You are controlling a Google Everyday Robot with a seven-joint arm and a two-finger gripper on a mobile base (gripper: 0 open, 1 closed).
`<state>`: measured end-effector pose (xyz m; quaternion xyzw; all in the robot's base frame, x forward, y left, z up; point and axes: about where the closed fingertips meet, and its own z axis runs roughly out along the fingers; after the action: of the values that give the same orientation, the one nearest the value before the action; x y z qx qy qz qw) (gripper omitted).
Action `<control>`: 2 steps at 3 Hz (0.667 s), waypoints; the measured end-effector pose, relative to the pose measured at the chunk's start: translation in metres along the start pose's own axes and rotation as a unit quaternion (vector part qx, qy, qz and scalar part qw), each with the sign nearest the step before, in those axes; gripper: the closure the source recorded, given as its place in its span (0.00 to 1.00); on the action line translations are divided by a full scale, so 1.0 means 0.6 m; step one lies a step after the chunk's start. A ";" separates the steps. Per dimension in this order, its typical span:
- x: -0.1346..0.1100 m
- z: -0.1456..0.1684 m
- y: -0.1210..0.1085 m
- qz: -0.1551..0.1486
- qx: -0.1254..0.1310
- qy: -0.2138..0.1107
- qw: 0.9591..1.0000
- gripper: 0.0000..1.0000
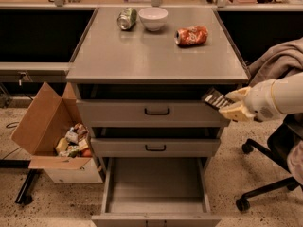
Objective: Place rxbar chocolate into bottom drawer
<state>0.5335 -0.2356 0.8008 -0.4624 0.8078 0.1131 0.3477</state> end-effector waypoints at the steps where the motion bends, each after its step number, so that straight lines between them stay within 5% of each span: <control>1: 0.039 0.024 0.069 -0.038 -0.035 0.014 0.999 1.00; 2: 0.039 0.024 0.069 -0.038 -0.035 0.014 0.999 1.00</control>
Offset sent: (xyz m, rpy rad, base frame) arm -0.0293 0.0115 -0.0247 -0.0280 0.0175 0.0799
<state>0.4982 -0.2212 0.7688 -0.5063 0.7900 0.1219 0.3238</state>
